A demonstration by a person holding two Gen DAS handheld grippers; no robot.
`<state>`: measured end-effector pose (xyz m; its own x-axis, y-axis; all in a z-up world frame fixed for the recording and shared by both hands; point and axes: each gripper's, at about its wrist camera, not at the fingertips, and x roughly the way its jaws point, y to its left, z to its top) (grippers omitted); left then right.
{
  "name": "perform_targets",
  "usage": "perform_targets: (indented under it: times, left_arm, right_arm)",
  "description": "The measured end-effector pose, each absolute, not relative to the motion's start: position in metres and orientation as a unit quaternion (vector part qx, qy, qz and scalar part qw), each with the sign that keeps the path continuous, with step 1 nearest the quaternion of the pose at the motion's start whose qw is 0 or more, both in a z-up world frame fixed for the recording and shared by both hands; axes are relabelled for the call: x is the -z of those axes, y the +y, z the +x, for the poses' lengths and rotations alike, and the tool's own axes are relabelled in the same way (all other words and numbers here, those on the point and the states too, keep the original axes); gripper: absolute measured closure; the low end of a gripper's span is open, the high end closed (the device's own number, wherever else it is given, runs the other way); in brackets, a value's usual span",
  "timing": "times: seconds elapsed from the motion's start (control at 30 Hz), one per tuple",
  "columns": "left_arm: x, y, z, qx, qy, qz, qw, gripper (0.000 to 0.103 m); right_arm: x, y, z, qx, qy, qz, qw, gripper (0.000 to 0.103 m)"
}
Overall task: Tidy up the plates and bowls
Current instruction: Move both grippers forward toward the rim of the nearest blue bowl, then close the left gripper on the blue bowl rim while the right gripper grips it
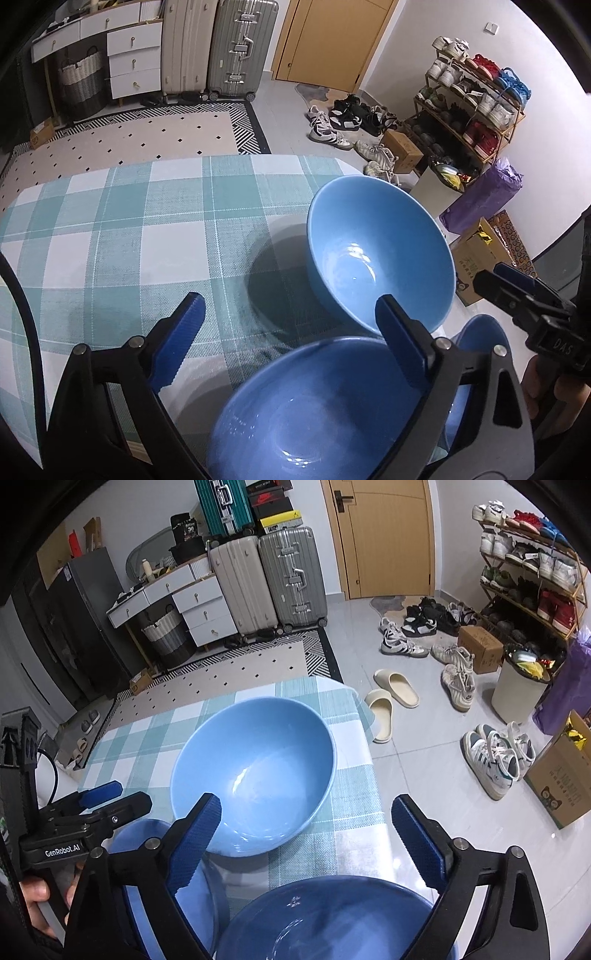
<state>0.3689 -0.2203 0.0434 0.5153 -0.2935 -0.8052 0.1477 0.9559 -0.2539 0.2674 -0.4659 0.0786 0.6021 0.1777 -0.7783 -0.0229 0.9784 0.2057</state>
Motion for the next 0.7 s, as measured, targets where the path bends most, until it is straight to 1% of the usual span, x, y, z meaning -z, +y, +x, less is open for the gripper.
perform_targets:
  times: [0.13,0.23,0.33,0.4,0.43,0.47,0.5,0.57,0.7]
  left_arm:
    - [-0.034,-0.226,0.376,0.126,0.481,-0.073,0.864,0.013]
    - [-0.025,-0.231,0.383,0.127,0.488,-0.071,0.861,0.018]
    - [-0.018,-0.235,0.387,0.130,0.491,-0.069,0.859,0.023]
    - [-0.014,-0.238,0.390,0.133,0.495,-0.067,0.856,0.025]
    - [-0.011,-0.240,0.392,0.134,0.495,-0.066,0.856,0.027]
    - [-0.011,-0.239,0.391,0.135,0.495,-0.065,0.856,0.031]
    - [-0.010,-0.240,0.392,0.135,0.495,-0.065,0.856,0.033]
    - [-0.008,-0.240,0.393,0.135,0.496,-0.065,0.855,0.036]
    - [-0.006,-0.242,0.396,0.137,0.496,-0.065,0.855,0.041]
  right_arm:
    - [-0.070,-0.465,0.271,-0.058,0.449,0.081,0.888,0.010]
    - [-0.063,-0.467,0.276,-0.058,0.459,0.089,0.882,0.019]
    - [-0.058,-0.470,0.281,-0.059,0.466,0.096,0.877,0.023]
    - [-0.054,-0.470,0.283,-0.058,0.470,0.096,0.876,0.027]
    - [-0.052,-0.470,0.284,-0.060,0.472,0.096,0.874,0.028]
    - [-0.050,-0.469,0.285,-0.061,0.473,0.096,0.873,0.030]
    - [-0.048,-0.469,0.286,-0.062,0.474,0.096,0.873,0.034]
    - [-0.045,-0.468,0.288,-0.065,0.476,0.094,0.872,0.038]
    - [-0.042,-0.467,0.291,-0.068,0.477,0.093,0.871,0.049]
